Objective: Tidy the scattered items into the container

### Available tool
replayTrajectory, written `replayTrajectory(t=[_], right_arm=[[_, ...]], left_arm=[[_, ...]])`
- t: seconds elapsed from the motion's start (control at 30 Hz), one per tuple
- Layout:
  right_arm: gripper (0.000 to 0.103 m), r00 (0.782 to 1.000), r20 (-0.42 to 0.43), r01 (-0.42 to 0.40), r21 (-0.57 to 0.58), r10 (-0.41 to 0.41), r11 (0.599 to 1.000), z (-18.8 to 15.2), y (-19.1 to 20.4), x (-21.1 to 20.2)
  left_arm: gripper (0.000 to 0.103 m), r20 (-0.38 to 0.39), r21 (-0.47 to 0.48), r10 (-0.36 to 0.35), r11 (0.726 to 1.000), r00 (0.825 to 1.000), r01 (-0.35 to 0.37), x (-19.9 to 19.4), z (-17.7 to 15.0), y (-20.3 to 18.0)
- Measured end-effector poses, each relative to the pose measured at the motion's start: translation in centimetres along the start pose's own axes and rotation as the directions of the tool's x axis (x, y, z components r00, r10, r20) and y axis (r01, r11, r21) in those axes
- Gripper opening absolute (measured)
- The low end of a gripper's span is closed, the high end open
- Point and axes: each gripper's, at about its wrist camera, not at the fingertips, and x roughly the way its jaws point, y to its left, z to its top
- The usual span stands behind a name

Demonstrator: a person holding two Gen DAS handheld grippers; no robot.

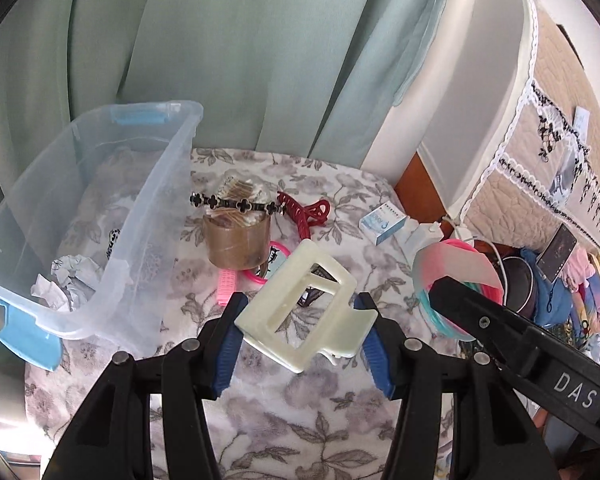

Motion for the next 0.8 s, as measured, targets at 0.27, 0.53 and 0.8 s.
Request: replayTrajectory(t=[0.27, 0.53, 0.8], right_arm=[[0.070, 0.993, 0.110, -0.046, -0.041, 0.050, 0.998, 1.4, 3.0, -4.1], [0.070, 0.972, 0.206, -0.100, -0.091, 0.117, 0.991, 3.0, 6.3, -7.7], [0.070, 0.955, 0.251, -0.126, -0.142, 0.158, 0.982, 3.7, 9.1, -9.4]], left_arm=[[0.056, 0.115, 0.001, -0.019, 1.000, 0.993, 0.019, -4.9, 2.3, 0.6], [0.056, 0.222, -0.006, -0.020, 1.000, 0.975, 0.022, -9.3, 4.2, 1.8], [0.056, 0.282, -0.023, -0.014, 1.000, 0.959, 0.022, -12.1, 5.0, 3.4]])
